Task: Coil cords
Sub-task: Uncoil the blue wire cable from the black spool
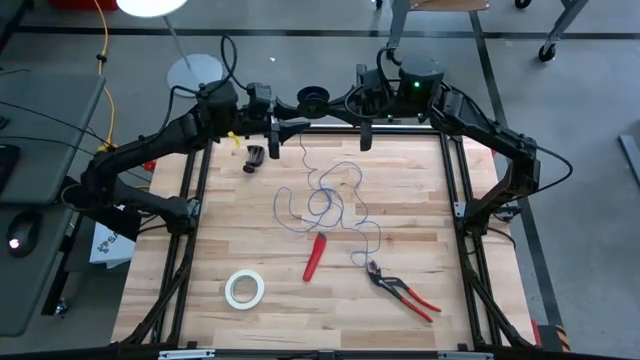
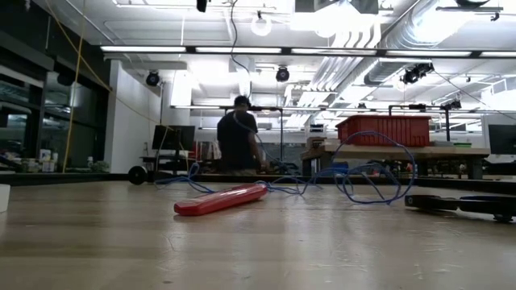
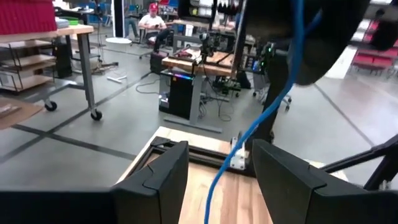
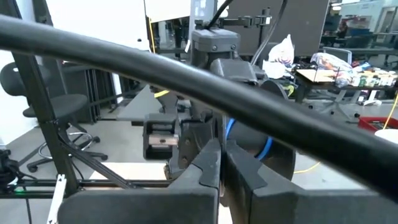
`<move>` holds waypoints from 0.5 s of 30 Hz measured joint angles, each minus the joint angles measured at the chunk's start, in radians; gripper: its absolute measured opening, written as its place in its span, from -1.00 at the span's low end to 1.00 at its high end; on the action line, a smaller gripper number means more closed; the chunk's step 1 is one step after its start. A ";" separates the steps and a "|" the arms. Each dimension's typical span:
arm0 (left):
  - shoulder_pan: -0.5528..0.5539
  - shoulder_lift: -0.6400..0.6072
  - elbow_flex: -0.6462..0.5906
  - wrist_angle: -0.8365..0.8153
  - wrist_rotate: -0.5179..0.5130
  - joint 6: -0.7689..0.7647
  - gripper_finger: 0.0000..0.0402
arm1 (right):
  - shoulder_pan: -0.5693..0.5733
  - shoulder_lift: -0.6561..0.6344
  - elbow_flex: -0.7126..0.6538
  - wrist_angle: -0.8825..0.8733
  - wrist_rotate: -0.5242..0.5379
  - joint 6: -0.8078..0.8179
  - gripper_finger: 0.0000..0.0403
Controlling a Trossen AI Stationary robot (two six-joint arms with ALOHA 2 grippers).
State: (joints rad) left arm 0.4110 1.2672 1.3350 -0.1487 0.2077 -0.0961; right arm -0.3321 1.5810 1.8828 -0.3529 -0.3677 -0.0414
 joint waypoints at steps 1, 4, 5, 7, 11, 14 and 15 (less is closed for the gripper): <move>0.000 0.007 0.000 0.003 0.001 0.008 -0.13 | 0.000 0.000 0.000 0.000 -0.002 0.000 -1.00; 0.000 0.021 0.000 0.022 -0.001 -0.004 -0.13 | 0.000 0.000 0.000 0.004 -0.009 -0.001 -1.00; 0.000 0.025 0.000 0.030 -0.001 -0.004 -0.13 | 0.000 0.000 0.000 0.008 -0.009 -0.001 -1.00; 0.000 0.030 0.000 0.043 0.000 -0.004 -0.13 | 0.000 0.000 0.000 0.011 -0.010 -0.001 -1.00; -0.001 0.030 0.000 0.032 0.013 0.032 -0.21 | 0.000 0.000 0.000 0.014 -0.011 -0.004 -1.00; -0.006 0.028 0.000 0.001 0.017 0.038 -0.53 | 0.000 -0.001 0.000 0.002 -0.011 -0.023 -1.00; -0.010 0.026 0.000 -0.007 0.019 0.037 -0.71 | 0.000 -0.003 0.000 -0.008 -0.011 -0.030 -1.00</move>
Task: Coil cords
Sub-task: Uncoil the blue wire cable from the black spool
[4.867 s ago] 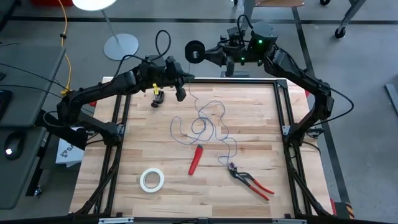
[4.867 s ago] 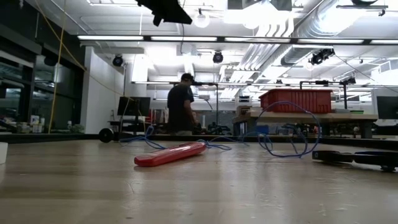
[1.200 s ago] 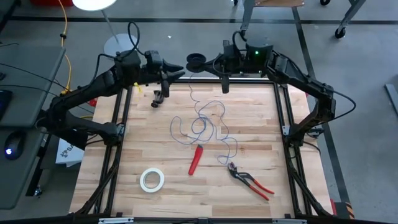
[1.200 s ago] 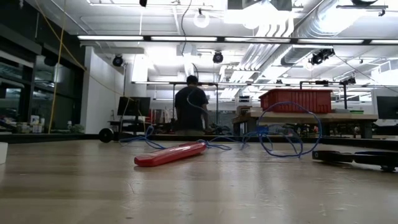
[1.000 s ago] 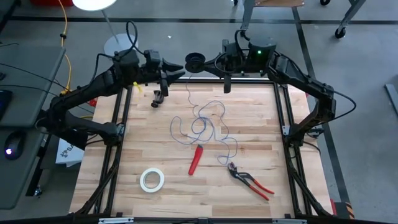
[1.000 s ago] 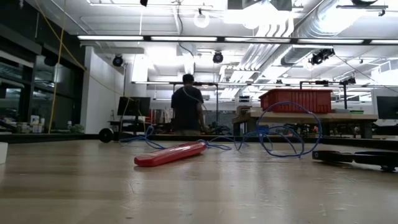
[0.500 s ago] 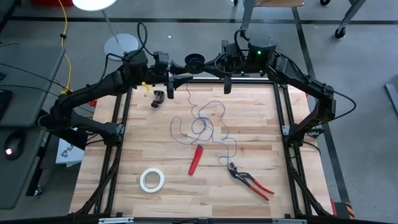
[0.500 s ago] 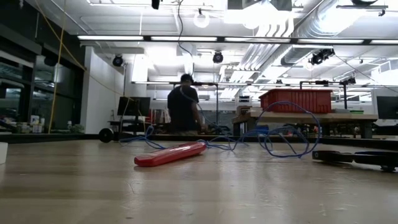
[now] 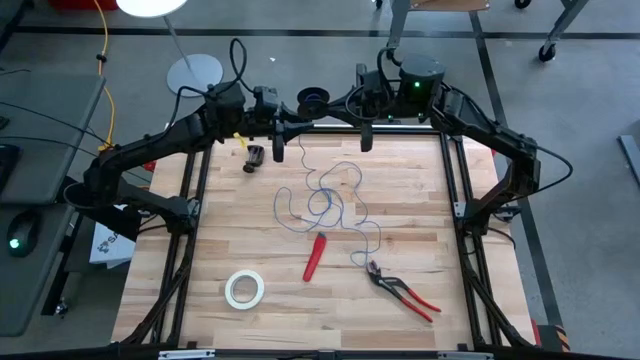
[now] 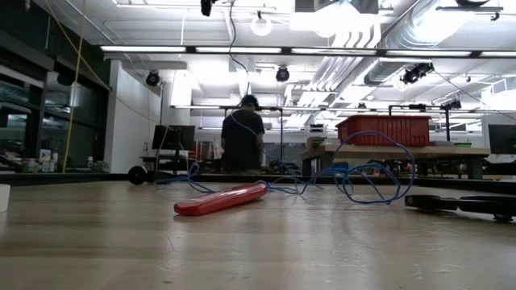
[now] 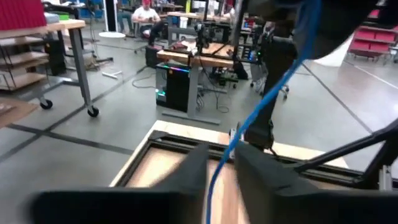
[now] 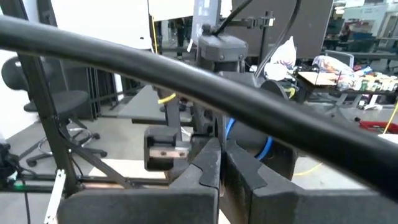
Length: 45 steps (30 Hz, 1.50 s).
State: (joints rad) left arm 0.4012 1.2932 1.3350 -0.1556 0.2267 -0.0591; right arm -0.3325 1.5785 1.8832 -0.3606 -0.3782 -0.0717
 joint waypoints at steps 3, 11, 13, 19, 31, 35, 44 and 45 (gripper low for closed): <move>-0.003 -0.004 0.016 -0.019 0.014 -0.035 -0.93 | -0.002 -0.002 0.000 -0.036 0.000 -0.008 -1.00; -0.004 -0.005 0.255 -0.346 0.053 0.008 -0.99 | -0.008 -0.002 0.001 -0.349 0.038 -0.095 -1.00; -0.003 -0.004 0.312 -0.404 0.052 0.024 -0.99 | -0.008 -0.002 0.001 -0.387 0.042 -0.111 -1.00; 0.021 0.011 0.385 -0.370 0.034 0.044 -1.00 | 0.021 -0.002 0.001 -0.361 -0.061 -0.109 -1.00; 0.051 0.172 0.385 -0.112 0.107 -0.022 -1.00 | 0.114 0.004 0.001 -0.260 -0.114 -0.086 -1.00; 0.051 0.229 0.385 -0.038 0.139 -0.058 -1.00 | 0.129 0.004 0.001 -0.225 -0.114 -0.085 -1.00; 0.056 0.305 0.381 -0.123 0.186 -0.065 -1.00 | 0.136 0.000 0.001 -0.101 -0.128 -0.082 -1.00; 0.059 0.312 0.381 -0.149 0.212 -0.058 -1.00 | 0.136 -0.001 0.001 -0.091 -0.128 -0.082 -1.00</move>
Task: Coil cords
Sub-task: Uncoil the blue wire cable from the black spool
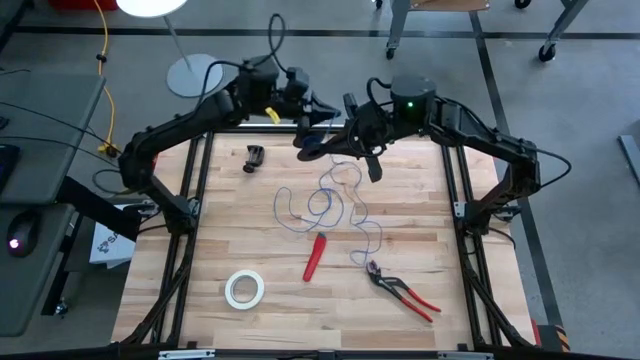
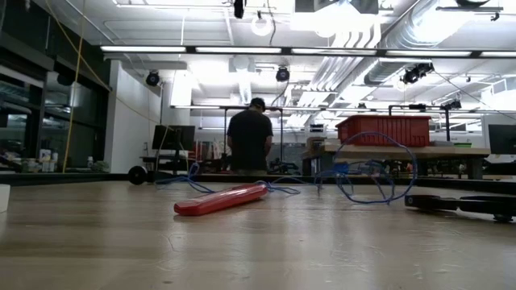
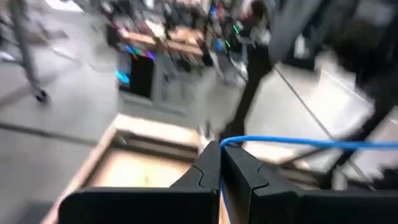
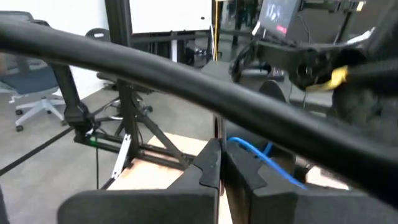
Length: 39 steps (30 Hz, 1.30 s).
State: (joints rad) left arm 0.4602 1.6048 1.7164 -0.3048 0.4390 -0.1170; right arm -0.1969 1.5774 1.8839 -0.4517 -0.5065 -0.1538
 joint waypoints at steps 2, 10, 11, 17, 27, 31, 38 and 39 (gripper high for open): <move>0.008 0.006 0.000 -0.069 0.052 0.007 -1.00 | -0.004 0.000 0.000 0.019 0.000 -0.002 -1.00; 0.013 -0.026 0.001 -0.476 0.078 0.141 -1.00 | -0.059 -0.032 -0.002 0.046 0.047 -0.009 -1.00; 0.013 -0.033 0.001 -0.539 0.064 0.160 -1.00 | -0.070 -0.040 -0.002 0.058 0.042 -0.011 -1.00; 0.022 -0.082 -0.002 -0.759 0.047 0.231 -1.00 | -0.131 -0.084 0.000 0.029 0.046 -0.027 -1.00; 0.042 -0.244 0.046 -0.696 0.053 0.134 -1.00 | -0.196 -0.124 0.000 -0.258 0.052 -0.039 -1.00; 0.042 -0.253 0.145 -0.518 0.053 0.069 -1.00 | -0.196 -0.087 0.000 -0.340 0.052 -0.039 -1.00; 0.088 -0.172 0.315 -0.306 -0.038 0.130 -1.00 | -0.157 -0.013 0.000 -0.335 -0.029 -0.030 -1.00; 0.100 -0.153 0.326 -0.290 -0.051 0.137 -1.00 | -0.146 -0.008 0.000 -0.334 -0.045 -0.029 -1.00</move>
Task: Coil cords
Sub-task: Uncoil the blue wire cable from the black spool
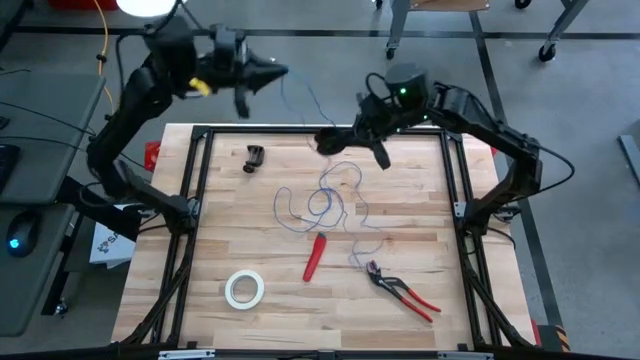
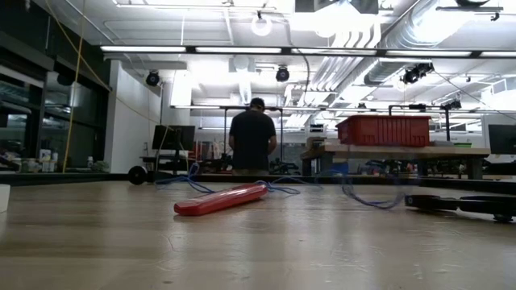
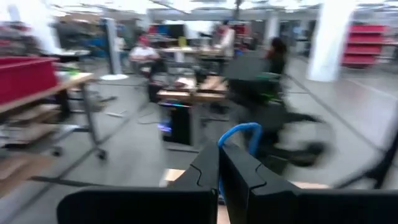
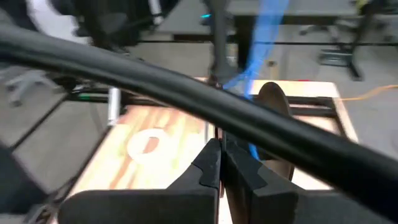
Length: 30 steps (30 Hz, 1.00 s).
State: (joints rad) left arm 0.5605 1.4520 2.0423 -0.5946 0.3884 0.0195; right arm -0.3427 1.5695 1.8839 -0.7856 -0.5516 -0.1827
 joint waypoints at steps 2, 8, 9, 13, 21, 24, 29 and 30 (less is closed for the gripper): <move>0.032 0.037 0.015 0.023 -0.015 0.000 -1.00 | 0.023 0.008 0.000 0.018 -0.015 0.013 -1.00; 0.120 0.173 0.023 0.002 0.061 -0.023 -1.00 | 0.091 0.007 0.000 0.159 -0.034 0.046 -1.00; 0.126 0.200 0.022 -0.004 0.092 -0.037 -1.00 | 0.097 0.007 0.000 0.186 -0.034 0.063 -1.00; 0.137 0.276 0.022 -0.107 0.187 -0.037 -1.00 | 0.116 0.004 0.000 0.262 -0.036 0.099 -1.00; 0.111 0.335 -0.058 -0.508 0.230 0.158 -1.00 | 0.103 -0.054 0.000 0.393 0.006 0.073 -1.00; 0.098 0.289 -0.169 -0.564 0.326 0.176 -1.00 | 0.078 -0.093 0.000 0.418 0.076 0.031 -1.00; 0.053 0.134 -0.381 -0.547 0.454 0.159 -1.00 | 0.023 -0.155 0.000 0.360 0.161 -0.017 -1.00; 0.041 0.097 -0.417 -0.541 0.455 0.148 -1.00 | 0.009 -0.165 0.000 0.334 0.161 -0.024 -1.00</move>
State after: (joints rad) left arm 0.6011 1.5493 1.6251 -1.1357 0.8432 0.1672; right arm -0.3333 1.4050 1.8839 -0.4517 -0.3902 -0.2069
